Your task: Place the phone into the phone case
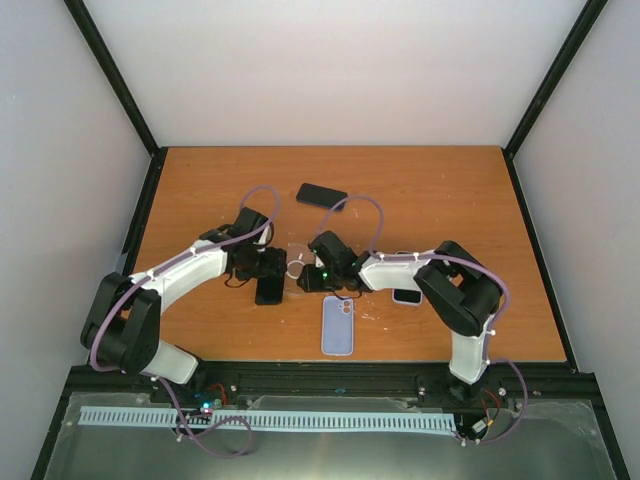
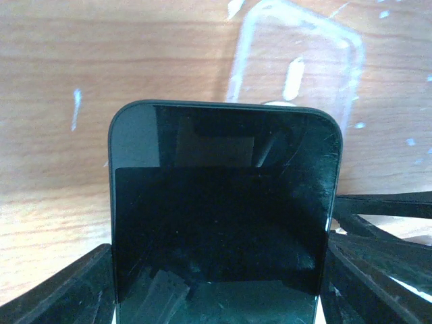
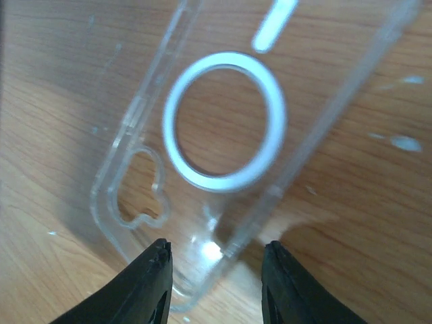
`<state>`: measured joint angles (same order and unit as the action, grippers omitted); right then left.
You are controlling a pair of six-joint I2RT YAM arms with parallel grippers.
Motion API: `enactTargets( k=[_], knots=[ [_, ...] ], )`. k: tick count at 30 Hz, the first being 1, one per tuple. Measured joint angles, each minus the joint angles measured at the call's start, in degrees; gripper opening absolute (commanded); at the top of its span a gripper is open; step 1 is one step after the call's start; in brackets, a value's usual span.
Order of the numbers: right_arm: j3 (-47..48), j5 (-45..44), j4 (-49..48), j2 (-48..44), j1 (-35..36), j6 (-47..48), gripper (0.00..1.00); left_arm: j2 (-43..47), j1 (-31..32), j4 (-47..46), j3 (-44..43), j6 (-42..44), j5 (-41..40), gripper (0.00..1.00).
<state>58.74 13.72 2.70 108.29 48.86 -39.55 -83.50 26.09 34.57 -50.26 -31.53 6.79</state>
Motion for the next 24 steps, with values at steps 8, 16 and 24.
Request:
enactTargets(
  k=[8,16,24],
  knots=[
    [-10.62,-9.05,0.22,-11.45,-0.66,-1.66,0.66,-3.02,0.02,-4.24,-3.13,4.17,4.26,0.66],
    [-14.99,-15.47,0.96,-19.93,-1.64,-2.93,0.89,-7.98,0.02,-7.63,-4.87,10.05,8.92,0.66],
    [-16.46,-18.12,1.36,-22.64,-1.95,-3.34,0.89,-11.76,0.02,-9.75,-6.29,13.79,11.85,0.66]
  ],
)
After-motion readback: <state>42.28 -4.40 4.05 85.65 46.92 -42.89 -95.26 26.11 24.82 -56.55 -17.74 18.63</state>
